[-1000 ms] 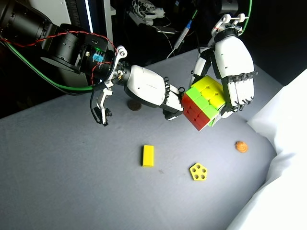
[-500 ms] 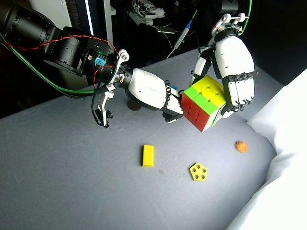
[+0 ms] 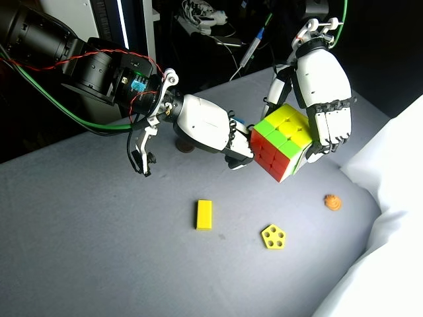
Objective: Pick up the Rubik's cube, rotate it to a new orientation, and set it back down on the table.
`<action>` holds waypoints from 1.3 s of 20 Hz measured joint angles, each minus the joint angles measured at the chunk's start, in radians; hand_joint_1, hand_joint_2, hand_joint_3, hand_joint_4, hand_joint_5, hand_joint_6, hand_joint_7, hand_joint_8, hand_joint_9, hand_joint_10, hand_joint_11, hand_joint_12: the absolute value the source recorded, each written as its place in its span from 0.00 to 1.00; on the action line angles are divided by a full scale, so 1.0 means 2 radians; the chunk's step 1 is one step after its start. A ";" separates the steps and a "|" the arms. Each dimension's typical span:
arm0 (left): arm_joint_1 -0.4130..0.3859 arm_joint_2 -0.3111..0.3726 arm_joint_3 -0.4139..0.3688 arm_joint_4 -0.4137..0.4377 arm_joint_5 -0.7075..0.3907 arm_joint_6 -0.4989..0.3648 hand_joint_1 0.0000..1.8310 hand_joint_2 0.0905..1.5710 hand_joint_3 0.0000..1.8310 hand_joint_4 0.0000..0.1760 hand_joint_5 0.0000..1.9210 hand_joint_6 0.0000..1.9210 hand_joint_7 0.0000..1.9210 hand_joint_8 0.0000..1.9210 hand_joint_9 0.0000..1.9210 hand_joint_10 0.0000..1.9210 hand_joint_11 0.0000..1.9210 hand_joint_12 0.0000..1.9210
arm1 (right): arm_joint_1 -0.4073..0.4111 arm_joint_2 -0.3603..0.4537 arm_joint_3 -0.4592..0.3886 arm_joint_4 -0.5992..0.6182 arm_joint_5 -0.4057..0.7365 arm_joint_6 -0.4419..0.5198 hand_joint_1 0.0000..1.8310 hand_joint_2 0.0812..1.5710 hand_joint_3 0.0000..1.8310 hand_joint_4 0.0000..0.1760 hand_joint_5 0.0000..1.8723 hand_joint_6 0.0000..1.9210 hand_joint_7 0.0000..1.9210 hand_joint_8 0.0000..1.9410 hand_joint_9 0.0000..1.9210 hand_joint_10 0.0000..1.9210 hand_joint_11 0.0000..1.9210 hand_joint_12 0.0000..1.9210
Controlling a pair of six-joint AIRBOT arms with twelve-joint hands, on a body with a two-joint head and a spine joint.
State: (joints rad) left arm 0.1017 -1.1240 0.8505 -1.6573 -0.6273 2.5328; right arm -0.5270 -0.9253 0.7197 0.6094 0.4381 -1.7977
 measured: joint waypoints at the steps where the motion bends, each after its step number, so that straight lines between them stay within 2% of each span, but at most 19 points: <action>1: 0.000 0.000 0.000 0.000 0.000 0.000 0.51 0.88 0.00 0.00 0.26 0.90 0.09 1.00 0.13 1.00 0.14 1.00 | 0.001 0.000 0.000 0.000 -0.004 0.000 0.18 0.79 0.00 0.00 0.01 0.00 0.11 0.83 0.06 1.00 0.00 1.00; 2: 0.000 0.000 0.000 -0.001 0.001 0.000 0.51 0.92 0.00 0.00 0.20 0.95 0.20 1.00 0.12 1.00 0.14 1.00 | 0.006 0.001 0.000 0.002 -0.012 0.000 0.16 0.79 0.00 0.00 0.01 0.00 0.11 0.83 0.07 1.00 0.00 1.00; 3: 0.000 0.000 -0.001 -0.002 0.002 -0.001 0.52 0.92 0.00 0.06 0.21 0.94 0.22 1.00 0.12 1.00 0.14 1.00 | 0.011 0.007 -0.005 0.003 -0.022 0.001 0.17 0.79 0.00 0.00 0.01 0.00 0.11 0.82 0.07 1.00 0.00 1.00; 5: 0.000 0.000 -0.001 -0.004 0.004 0.000 0.54 0.91 0.00 0.08 0.22 0.92 0.24 0.98 0.13 1.00 0.15 1.00 | 0.026 0.023 -0.019 0.004 -0.043 0.010 0.17 0.79 0.00 0.00 0.02 0.00 0.11 0.80 0.07 1.00 0.00 1.00; 7: 0.000 0.000 -0.001 -0.005 0.005 0.000 0.53 0.91 0.00 0.09 0.22 0.92 0.24 0.98 0.13 0.99 0.15 1.00 | 0.043 0.038 -0.031 0.005 -0.065 0.026 0.17 0.78 0.00 0.00 0.02 0.00 0.12 0.81 0.07 1.00 0.00 1.00; 8: 0.000 0.001 -0.001 -0.009 0.002 0.004 0.53 0.92 0.00 0.06 0.21 0.92 0.24 0.99 0.13 1.00 0.14 1.00 | 0.063 0.075 -0.072 -0.074 -0.072 0.095 0.19 0.77 0.00 0.00 0.03 0.00 0.13 0.80 0.08 0.99 0.00 1.00; 14: 0.002 0.002 -0.004 -0.014 0.011 0.000 0.52 0.93 0.00 0.12 0.20 0.96 0.22 1.00 0.13 1.00 0.15 1.00 | 0.083 0.107 -0.116 -0.092 -0.086 0.122 0.17 0.79 0.00 0.00 0.02 0.00 0.12 0.79 0.07 0.99 0.00 1.00; 16: 0.005 0.002 -0.004 -0.012 0.011 -0.004 0.52 0.93 0.00 0.09 0.20 0.94 0.23 1.00 0.12 1.00 0.15 1.00 | 0.101 0.123 -0.116 -0.146 -0.085 0.190 0.17 0.79 0.00 0.00 0.01 0.00 0.11 0.80 0.07 0.99 0.01 1.00; 18: 0.014 0.002 -0.004 -0.007 0.009 -0.017 0.52 0.93 0.00 0.05 0.20 0.94 0.23 1.00 0.13 1.00 0.14 1.00 | 0.115 0.129 -0.115 -0.146 -0.082 0.199 0.17 0.78 0.00 0.00 0.01 0.00 0.11 0.79 0.07 0.98 0.00 1.00; 20: 0.025 0.002 -0.004 0.002 0.010 -0.036 0.52 0.93 0.00 0.08 0.20 0.94 0.23 0.99 0.13 1.00 0.14 1.00 | 0.122 0.131 -0.113 -0.152 -0.070 0.203 0.16 0.79 0.00 0.00 0.01 0.00 0.11 0.80 0.07 0.99 0.00 1.00; 21: 0.031 0.002 -0.004 0.010 0.012 -0.044 0.53 0.92 0.00 0.06 0.21 0.93 0.24 0.99 0.13 1.00 0.14 1.00 | 0.121 0.131 -0.110 -0.179 -0.056 0.212 0.17 0.78 0.00 0.00 0.01 0.00 0.11 0.80 0.07 1.00 0.00 1.00; 23: 0.043 0.002 -0.004 0.030 0.014 -0.067 0.52 0.92 0.00 0.08 0.20 0.94 0.24 0.99 0.13 1.00 0.14 1.00 | 0.121 0.132 -0.104 -0.195 -0.031 0.229 0.17 0.78 0.00 0.00 0.00 0.00 0.11 0.80 0.07 1.00 0.00 1.00; 24: 0.053 0.002 -0.004 0.049 0.015 -0.093 0.50 0.89 0.00 0.00 0.26 0.90 0.10 1.00 0.12 1.00 0.14 1.00 | 0.121 0.132 -0.098 -0.197 -0.021 0.229 0.17 0.78 0.00 0.00 0.01 0.00 0.09 0.79 0.07 1.00 0.01 1.00; 25: 0.060 0.002 -0.004 0.057 0.017 -0.103 0.51 0.88 0.00 0.00 0.26 0.89 0.10 1.00 0.13 1.00 0.15 1.00 | 0.119 0.132 -0.093 -0.196 -0.014 0.229 0.17 0.79 0.00 0.00 0.01 0.00 0.09 0.70 0.06 0.92 0.00 1.00; 26: 0.069 0.002 -0.004 0.067 0.017 -0.117 0.53 0.91 0.00 0.00 0.22 0.92 0.21 0.99 0.14 1.00 0.15 1.00 | 0.112 0.133 -0.088 -0.196 -0.004 0.229 0.15 0.79 0.00 0.00 0.02 0.00 0.08 0.53 0.03 0.77 0.00 0.99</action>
State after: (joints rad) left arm 0.2401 -1.1198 0.8421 -1.5242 -0.5934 2.2997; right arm -0.3035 -0.6601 0.5442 0.2176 0.4301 -1.3392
